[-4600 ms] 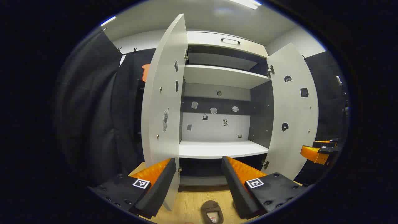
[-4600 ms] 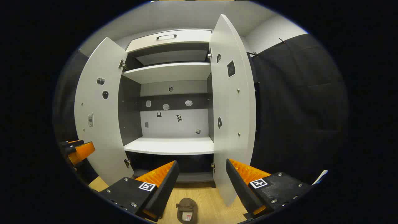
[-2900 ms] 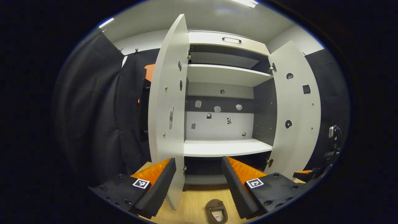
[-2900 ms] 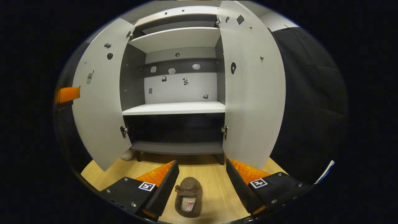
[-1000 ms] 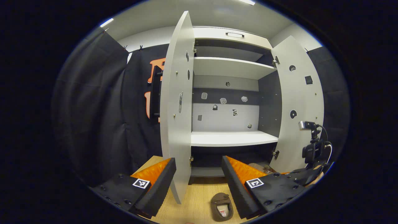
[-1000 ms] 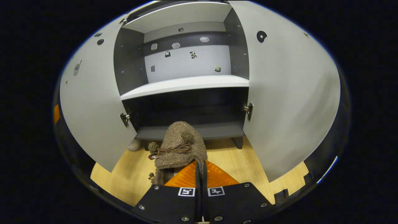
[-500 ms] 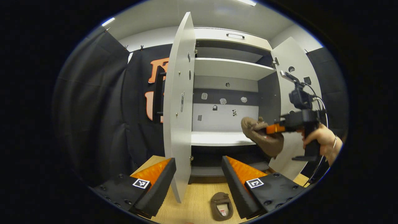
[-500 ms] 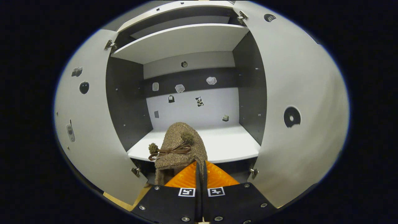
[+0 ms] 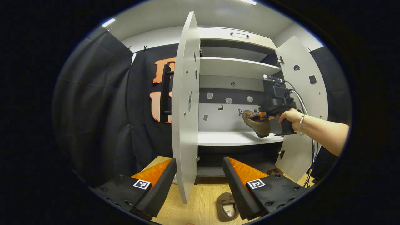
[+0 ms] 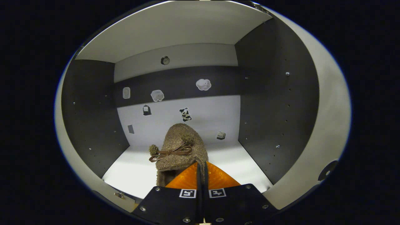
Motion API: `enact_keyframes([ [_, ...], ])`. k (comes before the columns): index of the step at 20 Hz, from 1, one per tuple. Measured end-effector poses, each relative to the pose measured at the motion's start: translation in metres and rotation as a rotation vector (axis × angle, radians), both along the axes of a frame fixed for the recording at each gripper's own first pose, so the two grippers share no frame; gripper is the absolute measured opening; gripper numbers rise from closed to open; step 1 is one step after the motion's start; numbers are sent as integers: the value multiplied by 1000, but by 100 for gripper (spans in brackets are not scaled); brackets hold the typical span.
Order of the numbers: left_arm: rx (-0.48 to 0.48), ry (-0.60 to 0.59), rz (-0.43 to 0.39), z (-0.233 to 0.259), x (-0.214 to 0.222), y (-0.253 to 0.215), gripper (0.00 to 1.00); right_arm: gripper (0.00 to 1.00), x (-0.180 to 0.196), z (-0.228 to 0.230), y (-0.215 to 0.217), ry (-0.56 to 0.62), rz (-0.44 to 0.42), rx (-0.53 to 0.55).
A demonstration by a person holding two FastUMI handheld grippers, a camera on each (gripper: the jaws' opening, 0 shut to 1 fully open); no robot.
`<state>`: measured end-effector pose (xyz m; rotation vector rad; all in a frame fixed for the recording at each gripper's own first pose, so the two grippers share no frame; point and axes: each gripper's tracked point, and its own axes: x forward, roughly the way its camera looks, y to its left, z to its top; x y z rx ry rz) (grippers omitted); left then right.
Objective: Grab one shoe with the right hand and put it into the shoe cabinet, grab the other shoe with the left hand and put it into the shoe cabinet; then close the right door with the right hand and the left door with the left hand.
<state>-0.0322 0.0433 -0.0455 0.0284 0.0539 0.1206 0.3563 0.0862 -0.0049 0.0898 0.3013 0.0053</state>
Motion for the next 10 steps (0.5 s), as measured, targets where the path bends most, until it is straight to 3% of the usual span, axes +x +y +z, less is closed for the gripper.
enact_keyframes([
  [6,9,-3,16,1,-5,3,96,2,26,-25,-12,65,-43,-14],
  [10,4,1,20,-1,-10,4,99,16,14,6,-7,-18,-36,12],
])
